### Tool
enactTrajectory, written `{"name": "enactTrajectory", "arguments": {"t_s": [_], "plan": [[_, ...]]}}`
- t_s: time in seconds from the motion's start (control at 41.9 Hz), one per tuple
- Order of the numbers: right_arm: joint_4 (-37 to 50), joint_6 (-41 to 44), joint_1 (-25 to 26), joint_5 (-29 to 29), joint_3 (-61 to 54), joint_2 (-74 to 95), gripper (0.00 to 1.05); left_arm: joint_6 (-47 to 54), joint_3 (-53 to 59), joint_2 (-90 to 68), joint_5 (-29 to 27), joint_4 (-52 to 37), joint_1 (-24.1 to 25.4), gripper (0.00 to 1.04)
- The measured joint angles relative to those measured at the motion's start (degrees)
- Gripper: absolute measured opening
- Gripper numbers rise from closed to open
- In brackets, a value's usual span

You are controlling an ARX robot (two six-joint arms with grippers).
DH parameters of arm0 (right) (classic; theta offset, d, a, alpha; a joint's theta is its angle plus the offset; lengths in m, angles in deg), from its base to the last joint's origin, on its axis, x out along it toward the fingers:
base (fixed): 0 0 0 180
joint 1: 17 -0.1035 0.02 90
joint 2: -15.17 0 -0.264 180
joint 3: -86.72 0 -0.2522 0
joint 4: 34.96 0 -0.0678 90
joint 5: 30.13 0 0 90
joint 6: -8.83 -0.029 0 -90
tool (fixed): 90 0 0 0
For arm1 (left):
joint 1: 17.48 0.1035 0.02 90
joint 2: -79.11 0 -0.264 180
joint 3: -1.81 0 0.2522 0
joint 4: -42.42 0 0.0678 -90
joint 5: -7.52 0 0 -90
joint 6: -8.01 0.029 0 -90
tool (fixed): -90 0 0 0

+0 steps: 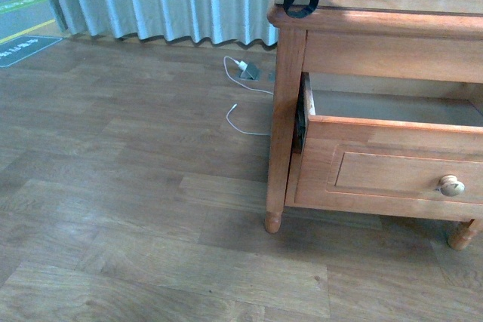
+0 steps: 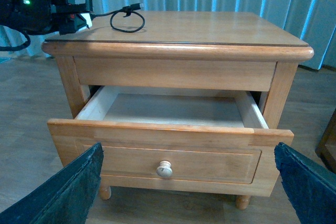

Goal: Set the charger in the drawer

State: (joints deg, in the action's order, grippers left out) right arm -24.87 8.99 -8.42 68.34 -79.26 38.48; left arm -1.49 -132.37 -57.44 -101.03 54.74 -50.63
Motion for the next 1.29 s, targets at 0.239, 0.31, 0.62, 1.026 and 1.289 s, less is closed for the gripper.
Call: {"name": "enactTrajectory", "arguments": {"t_s": [0.239, 0.31, 0.62, 1.026, 1.289], "plan": [[0.0, 0.0, 0.0, 0.0, 0.0, 0.0, 0.97, 0.4, 19.2, 14.7, 6.4, -10.3, -1.6, 0.24], [0.0, 0.0, 0.0, 0.0, 0.0, 0.0, 0.97, 0.4, 24.8, 18.3, 7.3, -12.1, -3.0, 0.24], [0.0, 0.0, 0.0, 0.0, 0.0, 0.0, 0.97, -0.5, 35.5, 20.4, 10.8, -14.5, -6.4, 0.24], [0.0, 0.0, 0.0, 0.0, 0.0, 0.0, 0.97, -5.0, 27.9, 8.1, 9.7, -10.6, -7.3, 0.24], [0.0, 0.0, 0.0, 0.0, 0.0, 0.0, 0.97, -6.0, 25.6, 6.7, 8.0, -10.6, -6.6, 0.53]]}}
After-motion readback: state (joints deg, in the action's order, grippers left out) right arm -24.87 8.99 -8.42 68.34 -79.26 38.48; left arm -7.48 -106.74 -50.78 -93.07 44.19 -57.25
